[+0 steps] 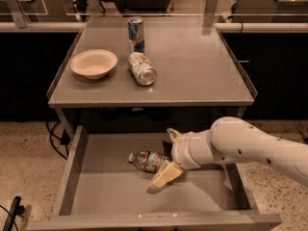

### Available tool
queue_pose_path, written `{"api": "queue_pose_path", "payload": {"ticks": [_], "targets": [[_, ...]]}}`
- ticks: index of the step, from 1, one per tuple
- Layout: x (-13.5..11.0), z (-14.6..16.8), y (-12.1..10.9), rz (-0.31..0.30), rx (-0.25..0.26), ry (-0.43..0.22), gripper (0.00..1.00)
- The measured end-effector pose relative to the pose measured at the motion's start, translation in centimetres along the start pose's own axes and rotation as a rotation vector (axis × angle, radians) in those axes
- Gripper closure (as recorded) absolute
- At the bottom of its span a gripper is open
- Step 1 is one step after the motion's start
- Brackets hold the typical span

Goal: Pick water bottle from top drawer and place on counter

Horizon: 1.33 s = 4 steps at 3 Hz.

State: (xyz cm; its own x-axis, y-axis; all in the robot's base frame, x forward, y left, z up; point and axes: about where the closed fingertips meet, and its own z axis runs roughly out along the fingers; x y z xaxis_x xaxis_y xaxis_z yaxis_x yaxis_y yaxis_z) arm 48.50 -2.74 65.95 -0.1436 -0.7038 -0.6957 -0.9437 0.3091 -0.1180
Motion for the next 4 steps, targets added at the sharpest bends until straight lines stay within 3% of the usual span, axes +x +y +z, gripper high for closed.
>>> {"api": "queue_pose_path", "payload": {"ticks": [1, 3, 4], "targets": [[1.1, 1.8, -1.7, 0.000, -0.027, 0.022, 0.00], [5.7, 3.9, -2.3, 0.086, -0.056, 0.057, 0.00], [5.7, 3.9, -2.3, 0.087, -0.057, 0.057, 0.18]]}}
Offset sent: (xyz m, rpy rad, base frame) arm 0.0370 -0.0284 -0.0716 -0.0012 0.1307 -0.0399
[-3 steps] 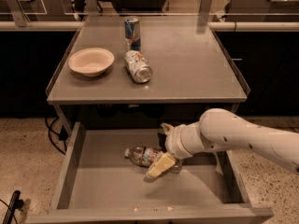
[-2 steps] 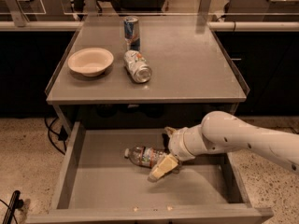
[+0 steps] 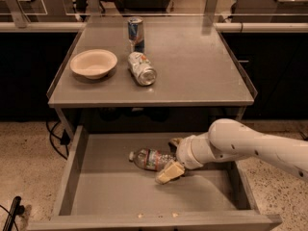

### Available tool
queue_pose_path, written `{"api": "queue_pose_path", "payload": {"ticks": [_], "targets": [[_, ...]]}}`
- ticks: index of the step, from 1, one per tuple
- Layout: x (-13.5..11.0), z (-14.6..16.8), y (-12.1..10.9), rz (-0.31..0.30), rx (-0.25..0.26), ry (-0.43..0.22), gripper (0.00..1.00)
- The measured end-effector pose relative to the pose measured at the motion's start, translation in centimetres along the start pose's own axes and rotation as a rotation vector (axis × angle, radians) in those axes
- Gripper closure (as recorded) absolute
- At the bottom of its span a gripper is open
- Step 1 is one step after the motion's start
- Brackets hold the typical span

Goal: Pick water bottle from top drawer and place on counter

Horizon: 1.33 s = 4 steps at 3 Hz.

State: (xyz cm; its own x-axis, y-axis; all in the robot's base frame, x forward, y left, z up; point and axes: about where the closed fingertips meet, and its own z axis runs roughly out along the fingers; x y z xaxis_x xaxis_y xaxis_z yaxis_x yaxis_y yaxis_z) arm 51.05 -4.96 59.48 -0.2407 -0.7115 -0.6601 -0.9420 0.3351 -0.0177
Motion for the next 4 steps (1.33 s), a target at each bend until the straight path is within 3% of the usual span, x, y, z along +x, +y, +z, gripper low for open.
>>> {"api": "queue_pose_path", "payload": {"ticks": [3, 4], "targets": [[0.00, 0.01, 0.01, 0.000, 0.000, 0.000, 0.89], [0.10, 0.00, 0.21, 0.000, -0.002, 0.000, 1.00]]}}
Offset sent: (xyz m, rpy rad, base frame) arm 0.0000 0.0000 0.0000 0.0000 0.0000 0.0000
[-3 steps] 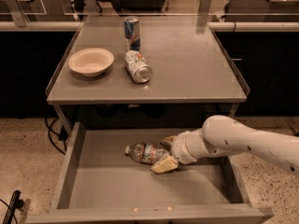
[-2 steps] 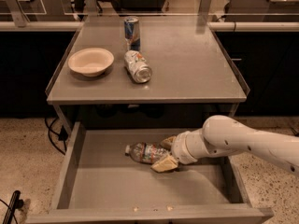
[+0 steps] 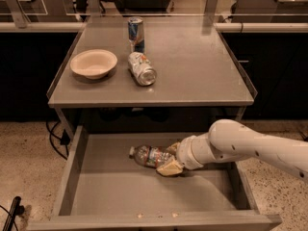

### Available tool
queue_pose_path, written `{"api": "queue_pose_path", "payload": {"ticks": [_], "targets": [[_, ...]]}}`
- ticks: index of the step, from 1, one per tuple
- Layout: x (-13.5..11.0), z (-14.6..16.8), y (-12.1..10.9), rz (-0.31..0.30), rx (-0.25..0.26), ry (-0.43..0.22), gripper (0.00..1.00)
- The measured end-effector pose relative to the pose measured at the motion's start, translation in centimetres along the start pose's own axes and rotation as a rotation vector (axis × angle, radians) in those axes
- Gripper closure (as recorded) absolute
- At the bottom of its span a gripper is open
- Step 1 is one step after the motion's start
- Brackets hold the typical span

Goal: Pick water bottle from top drawer and place on counter

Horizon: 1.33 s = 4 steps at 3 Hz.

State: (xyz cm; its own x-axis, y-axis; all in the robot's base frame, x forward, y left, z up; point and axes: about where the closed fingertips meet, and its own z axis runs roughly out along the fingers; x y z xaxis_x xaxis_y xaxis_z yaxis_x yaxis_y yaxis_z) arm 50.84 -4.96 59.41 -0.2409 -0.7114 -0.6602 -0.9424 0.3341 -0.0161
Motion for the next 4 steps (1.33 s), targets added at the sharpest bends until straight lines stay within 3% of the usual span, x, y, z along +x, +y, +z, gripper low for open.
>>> {"api": "queue_pose_path", "payload": {"ticks": [1, 2, 4], "targets": [[0.1, -1.0, 0.3, 0.014, -0.006, 0.005, 1.00], [-0.9, -4.3, 0.4, 0.017, 0.005, 0.004, 1.00], [-5.5, -16.0, -0.7, -0.055, 0.092, -0.048, 1.00]]}}
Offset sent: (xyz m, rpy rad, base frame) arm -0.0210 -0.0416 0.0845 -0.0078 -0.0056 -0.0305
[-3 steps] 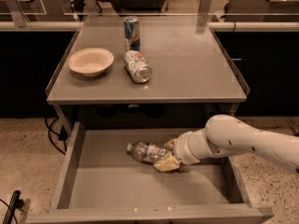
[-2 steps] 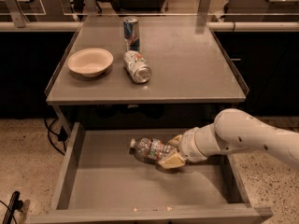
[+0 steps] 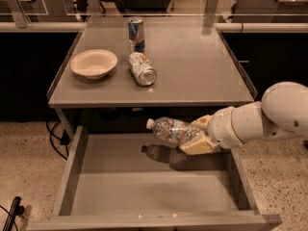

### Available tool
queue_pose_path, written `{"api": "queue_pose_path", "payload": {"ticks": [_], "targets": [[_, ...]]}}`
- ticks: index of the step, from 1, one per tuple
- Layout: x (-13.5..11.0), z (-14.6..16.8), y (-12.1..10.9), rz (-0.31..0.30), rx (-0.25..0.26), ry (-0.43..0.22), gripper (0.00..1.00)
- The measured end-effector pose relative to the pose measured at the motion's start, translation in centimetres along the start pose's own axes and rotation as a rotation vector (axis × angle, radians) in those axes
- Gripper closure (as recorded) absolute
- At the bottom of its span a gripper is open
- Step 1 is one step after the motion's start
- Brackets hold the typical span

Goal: Pick water bottle from top drawer and place on counter

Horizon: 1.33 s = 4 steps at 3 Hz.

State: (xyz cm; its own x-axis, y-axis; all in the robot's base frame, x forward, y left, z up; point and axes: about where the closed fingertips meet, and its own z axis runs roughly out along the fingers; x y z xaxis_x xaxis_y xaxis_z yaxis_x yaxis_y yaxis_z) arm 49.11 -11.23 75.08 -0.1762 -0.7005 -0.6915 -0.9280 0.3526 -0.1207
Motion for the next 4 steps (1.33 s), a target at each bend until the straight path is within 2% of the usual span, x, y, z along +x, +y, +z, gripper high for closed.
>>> {"api": "queue_pose_path", "payload": {"ticks": [2, 3, 4], "targets": [[-4.5, -9.6, -0.4, -0.104, 0.071, -0.010, 1.00], [-4.5, -9.6, -0.4, -0.104, 0.071, -0.010, 1.00], [-5.5, -10.6, -0.5, -0.131, 0.108, -0.008, 1.00]]}}
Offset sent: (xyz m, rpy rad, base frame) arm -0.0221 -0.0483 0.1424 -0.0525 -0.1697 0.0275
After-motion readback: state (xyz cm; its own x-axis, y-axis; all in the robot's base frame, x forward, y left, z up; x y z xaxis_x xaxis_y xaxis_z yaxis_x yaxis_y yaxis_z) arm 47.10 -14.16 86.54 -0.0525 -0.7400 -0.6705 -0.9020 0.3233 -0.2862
